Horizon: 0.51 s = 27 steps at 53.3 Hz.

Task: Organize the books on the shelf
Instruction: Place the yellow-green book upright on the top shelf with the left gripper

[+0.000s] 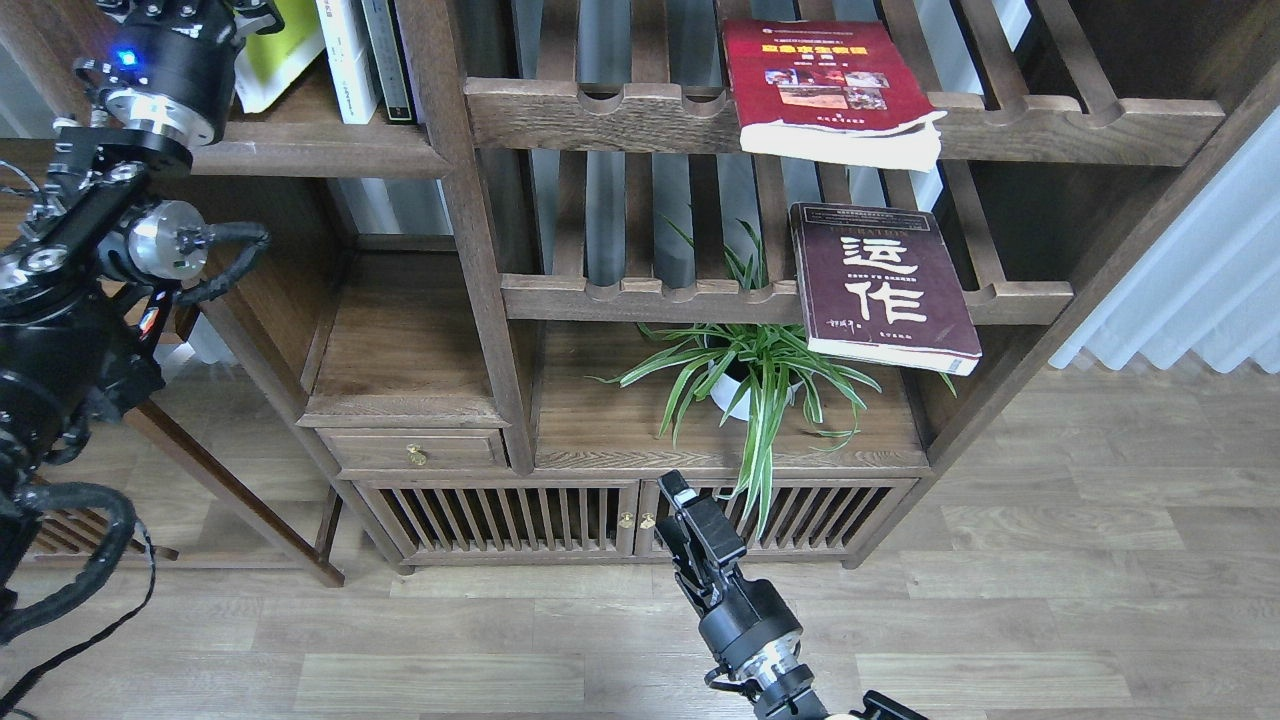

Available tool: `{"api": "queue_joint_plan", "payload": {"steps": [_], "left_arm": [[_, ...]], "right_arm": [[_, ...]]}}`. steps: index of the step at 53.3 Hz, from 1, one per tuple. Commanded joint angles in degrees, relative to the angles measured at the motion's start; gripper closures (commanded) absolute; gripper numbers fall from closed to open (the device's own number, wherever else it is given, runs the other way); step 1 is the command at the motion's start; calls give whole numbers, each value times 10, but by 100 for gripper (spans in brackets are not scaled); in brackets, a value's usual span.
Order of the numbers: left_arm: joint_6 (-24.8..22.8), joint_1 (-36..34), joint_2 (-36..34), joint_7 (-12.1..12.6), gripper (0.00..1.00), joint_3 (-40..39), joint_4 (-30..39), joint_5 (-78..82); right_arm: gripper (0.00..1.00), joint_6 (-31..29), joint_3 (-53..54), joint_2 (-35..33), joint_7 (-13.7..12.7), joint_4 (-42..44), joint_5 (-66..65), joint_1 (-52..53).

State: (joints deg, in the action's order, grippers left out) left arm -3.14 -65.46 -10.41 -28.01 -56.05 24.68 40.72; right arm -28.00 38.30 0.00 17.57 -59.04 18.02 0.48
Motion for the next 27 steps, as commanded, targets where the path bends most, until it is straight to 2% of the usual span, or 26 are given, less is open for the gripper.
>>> {"api": "queue_joint_plan", "payload": {"steps": [1,27], "left_arm": [[0,-9,9,0,98,5,-18,-1],[0,-10,22,0,95,20,-29,-1]], "right_arm": [[6,0,-1,0,-1,0,0,0],[6,0,-1,0,0,0,0,0]]}}
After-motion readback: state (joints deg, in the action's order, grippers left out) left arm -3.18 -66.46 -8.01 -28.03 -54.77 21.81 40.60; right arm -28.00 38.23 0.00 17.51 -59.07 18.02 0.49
